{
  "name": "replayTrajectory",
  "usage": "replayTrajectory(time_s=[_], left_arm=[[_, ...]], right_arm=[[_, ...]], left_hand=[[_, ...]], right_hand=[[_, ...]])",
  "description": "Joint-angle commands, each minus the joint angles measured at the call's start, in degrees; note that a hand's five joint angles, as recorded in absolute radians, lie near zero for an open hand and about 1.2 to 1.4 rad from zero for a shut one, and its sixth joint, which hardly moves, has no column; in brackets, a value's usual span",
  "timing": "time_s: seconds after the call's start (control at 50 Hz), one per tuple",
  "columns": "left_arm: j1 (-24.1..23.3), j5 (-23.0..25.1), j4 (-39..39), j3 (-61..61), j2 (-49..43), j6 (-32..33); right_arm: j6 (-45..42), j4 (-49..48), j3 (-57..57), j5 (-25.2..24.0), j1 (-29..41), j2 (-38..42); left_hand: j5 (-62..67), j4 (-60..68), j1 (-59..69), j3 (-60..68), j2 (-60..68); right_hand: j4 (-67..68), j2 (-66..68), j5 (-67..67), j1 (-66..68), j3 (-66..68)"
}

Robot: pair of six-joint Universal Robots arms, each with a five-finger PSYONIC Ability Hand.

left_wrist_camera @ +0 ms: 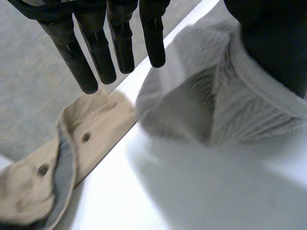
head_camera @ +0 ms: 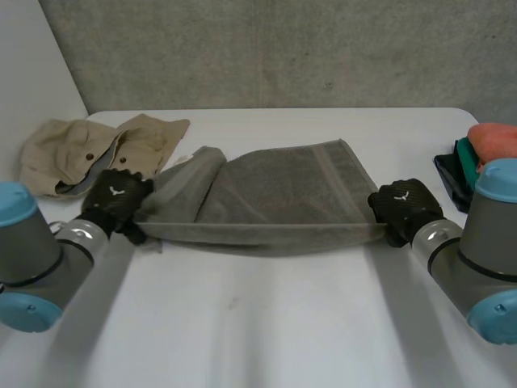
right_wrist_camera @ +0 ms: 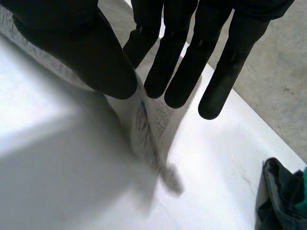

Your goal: Fold the laundry.

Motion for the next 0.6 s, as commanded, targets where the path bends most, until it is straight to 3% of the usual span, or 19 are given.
replayTrajectory(time_s=[0.02,0.08,0.12,0.16,0.28,0.36,0.44,0.6], left_arm=[[5.5,0.3,-0.1,-1.7,0.4,0.1],[5.8,0.5,-0.1,-3.1,1.5,0.1],[5.6,0.5,-0.2,-4.0,4.0,-0.1],[5.2,0.6,-0.3,-5.2,6.6,-0.6],[4.5,0.3,-1.3,-7.2,13.3,-0.7],[4.5,0.8,-3.8,-8.0,21.2,-1.6],[4.9,3.6,-5.8,-7.7,26.1,-3.6],[5.2,5.8,-14.3,-5.4,36.7,-5.4]], right_arm=[[-0.2,0.3,0.1,-0.1,-1.9,-0.7],[-0.3,0.4,0.0,-0.1,-2.1,-0.7],[-0.3,0.4,0.0,-0.1,-2.0,-0.7],[-0.3,0.8,0.0,-0.1,-1.9,-0.7],[-0.9,3.3,-0.8,-0.1,-1.8,-2.4],[-2.9,7.6,-2.1,-0.3,-1.9,-8.8],[-4.3,11.3,-4.3,-0.6,-2.1,-11.9],[-10.1,28.7,-12.6,-0.1,-6.5,-18.2]], left_hand=[[3.6,3.3,2.9,2.5,2.2],[7.8,7.5,7.1,6.6,6.4],[25.3,24.9,24.5,24.1,23.9],[55.8,55.4,55.1,54.6,54.4],[55.9,55.6,55.2,54.7,54.5],[55.9,55.6,55.2,54.7,54.5],[55.9,55.6,55.2,54.7,54.5],[55.9,55.6,55.2,54.7,54.5]], right_hand=[[11.4,12.9,11.8,16.2,11.9],[11.4,12.9,11.8,16.2,11.9],[11.4,12.9,11.8,16.2,11.9],[11.4,12.9,11.8,16.2,11.9],[11.4,12.9,11.8,16.2,11.9],[11.4,12.9,11.8,16.2,11.9],[11.4,12.9,11.8,16.2,11.9],[11.4,12.9,11.8,16.2,11.9]])
